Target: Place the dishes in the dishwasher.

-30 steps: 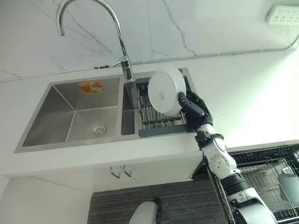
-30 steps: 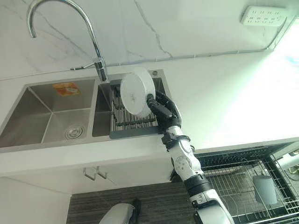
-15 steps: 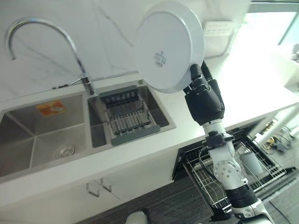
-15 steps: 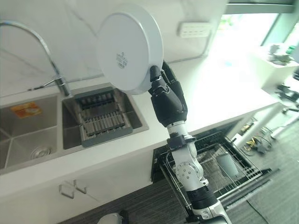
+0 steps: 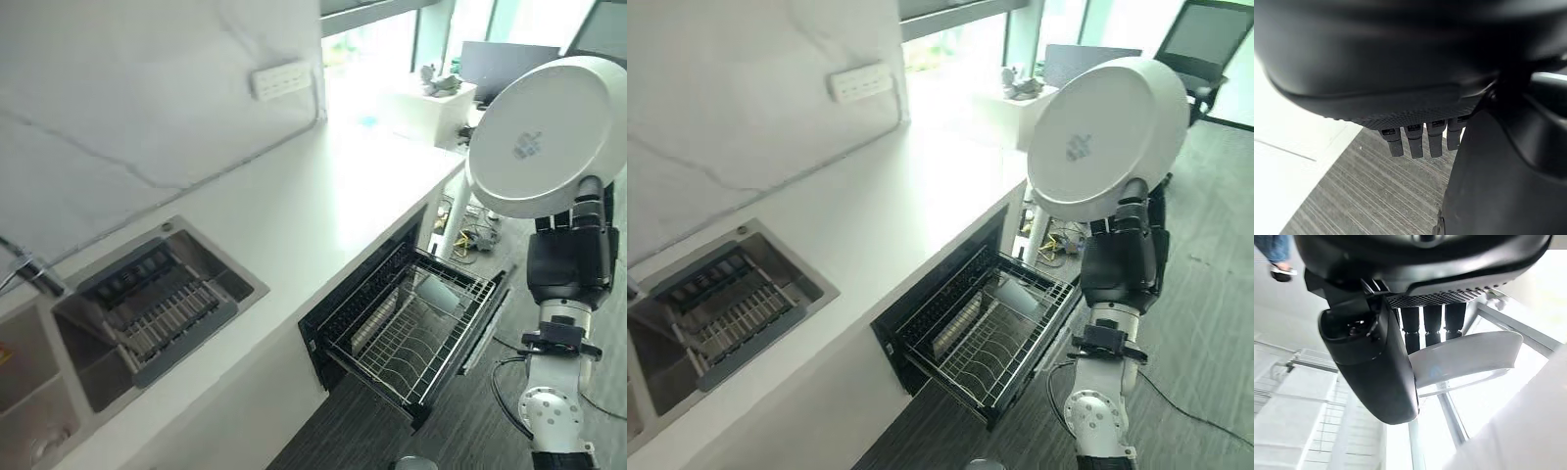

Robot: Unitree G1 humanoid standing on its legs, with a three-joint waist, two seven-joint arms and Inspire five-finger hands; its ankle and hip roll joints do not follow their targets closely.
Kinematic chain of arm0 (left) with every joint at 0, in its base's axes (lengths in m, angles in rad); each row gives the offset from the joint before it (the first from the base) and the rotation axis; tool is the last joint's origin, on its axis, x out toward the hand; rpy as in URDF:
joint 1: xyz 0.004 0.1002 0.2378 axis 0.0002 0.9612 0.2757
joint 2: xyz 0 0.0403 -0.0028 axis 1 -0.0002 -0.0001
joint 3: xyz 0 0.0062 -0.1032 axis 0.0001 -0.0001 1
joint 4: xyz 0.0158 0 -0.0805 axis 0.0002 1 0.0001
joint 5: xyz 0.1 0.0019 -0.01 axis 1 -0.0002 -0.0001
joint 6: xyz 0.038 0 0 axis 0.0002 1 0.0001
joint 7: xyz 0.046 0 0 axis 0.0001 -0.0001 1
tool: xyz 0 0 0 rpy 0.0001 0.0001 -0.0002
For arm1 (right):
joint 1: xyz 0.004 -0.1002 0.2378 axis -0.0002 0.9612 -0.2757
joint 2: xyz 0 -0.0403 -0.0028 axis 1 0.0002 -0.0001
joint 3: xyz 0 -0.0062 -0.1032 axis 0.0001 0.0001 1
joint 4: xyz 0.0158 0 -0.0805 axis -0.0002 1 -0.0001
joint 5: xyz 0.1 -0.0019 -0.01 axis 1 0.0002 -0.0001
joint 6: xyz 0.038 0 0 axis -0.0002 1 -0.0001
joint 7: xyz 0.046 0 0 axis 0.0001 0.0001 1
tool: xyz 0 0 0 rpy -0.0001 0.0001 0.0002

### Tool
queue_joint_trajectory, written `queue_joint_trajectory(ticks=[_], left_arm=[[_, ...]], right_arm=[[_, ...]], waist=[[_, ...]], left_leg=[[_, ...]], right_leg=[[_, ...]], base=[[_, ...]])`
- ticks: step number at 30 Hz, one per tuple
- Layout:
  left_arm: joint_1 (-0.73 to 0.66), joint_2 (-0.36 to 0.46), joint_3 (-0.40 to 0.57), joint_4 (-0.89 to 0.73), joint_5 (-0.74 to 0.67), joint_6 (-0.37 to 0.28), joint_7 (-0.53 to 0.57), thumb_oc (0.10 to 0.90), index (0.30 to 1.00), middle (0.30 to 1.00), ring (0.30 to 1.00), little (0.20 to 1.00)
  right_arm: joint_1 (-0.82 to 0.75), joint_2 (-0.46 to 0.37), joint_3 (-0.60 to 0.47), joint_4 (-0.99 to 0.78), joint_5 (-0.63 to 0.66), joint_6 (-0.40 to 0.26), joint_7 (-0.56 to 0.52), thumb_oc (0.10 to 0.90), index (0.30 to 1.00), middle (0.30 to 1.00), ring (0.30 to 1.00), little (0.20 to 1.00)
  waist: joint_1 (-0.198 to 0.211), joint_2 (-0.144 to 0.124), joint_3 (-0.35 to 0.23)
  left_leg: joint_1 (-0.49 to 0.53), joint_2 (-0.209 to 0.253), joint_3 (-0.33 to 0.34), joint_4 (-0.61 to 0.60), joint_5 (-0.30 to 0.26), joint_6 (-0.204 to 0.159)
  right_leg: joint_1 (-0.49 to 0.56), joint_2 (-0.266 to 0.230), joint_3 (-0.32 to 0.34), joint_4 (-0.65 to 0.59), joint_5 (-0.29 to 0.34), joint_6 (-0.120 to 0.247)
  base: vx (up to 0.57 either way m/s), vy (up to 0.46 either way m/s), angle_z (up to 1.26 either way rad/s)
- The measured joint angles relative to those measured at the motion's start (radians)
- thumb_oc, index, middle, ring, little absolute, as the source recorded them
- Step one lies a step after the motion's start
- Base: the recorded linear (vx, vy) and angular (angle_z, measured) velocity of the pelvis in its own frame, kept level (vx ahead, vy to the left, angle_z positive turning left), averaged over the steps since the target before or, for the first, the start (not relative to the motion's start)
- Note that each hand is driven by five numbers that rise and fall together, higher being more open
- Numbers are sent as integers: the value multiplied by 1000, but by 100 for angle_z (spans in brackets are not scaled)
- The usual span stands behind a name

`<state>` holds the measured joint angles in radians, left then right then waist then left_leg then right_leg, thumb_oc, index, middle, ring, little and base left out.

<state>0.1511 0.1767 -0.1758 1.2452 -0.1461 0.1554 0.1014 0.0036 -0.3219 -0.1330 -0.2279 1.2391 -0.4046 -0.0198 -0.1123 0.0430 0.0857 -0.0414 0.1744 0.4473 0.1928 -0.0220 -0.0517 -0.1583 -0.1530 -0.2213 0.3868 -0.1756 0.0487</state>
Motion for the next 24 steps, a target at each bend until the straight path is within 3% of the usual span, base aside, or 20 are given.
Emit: queue_joint_trajectory(ticks=[6, 11, 14, 20, 24], left_arm=[[-10, 13, -68, -81, 77, 36, -4, 800, 900, 900, 900, 900], [-58, 48, -125, -167, 124, 40, -34, 800, 900, 900, 900, 900], [-72, 62, -143, -200, 124, 46, -52, 800, 900, 900, 900, 900], [-105, 86, -146, -237, 123, 78, -92, 800, 900, 900, 900, 900], [-139, 85, -169, -220, 123, 81, -86, 800, 900, 900, 900, 900]], right_arm=[[33, -14, -6, 66, -20, 43, -2, 400, 300, 300, 300, 300], [28, -22, -19, 171, -20, 135, -7, 400, 300, 300, 300, 300], [28, -22, -6, 176, -22, 159, -7, 400, 300, 300, 300, 300], [14, -24, 14, 190, -59, 193, 2, 400, 300, 300, 300, 300], [-4, -24, 55, 303, -58, 197, 31, 400, 300, 300, 300, 300]], waist=[[-1, 9, 41], [-7, 50, 139], [-11, 66, 165], [-12, 68, 221], [-19, 69, 248]], left_leg=[[-11, -7, 16, -13, 4, 0], [-32, -28, 16, -25, 14, 11], [-46, -37, 16, -26, 17, 15], [-48, -42, 8, -27, 16, 17], [-58, -41, -2, -23, 16, 18]], right_leg=[[-30, -4, 18, 9, 0, 0], [-63, -23, 22, 26, 4, 4], [-79, -27, 23, 28, 8, 1], [-75, -29, 22, 20, 16, -2], [-77, -24, 18, 17, 22, -1]], base=[[-37, 53, -7], [-40, 110, 3], [-31, 53, 0], [-37, 92, 0], [-44, -39, 5]])
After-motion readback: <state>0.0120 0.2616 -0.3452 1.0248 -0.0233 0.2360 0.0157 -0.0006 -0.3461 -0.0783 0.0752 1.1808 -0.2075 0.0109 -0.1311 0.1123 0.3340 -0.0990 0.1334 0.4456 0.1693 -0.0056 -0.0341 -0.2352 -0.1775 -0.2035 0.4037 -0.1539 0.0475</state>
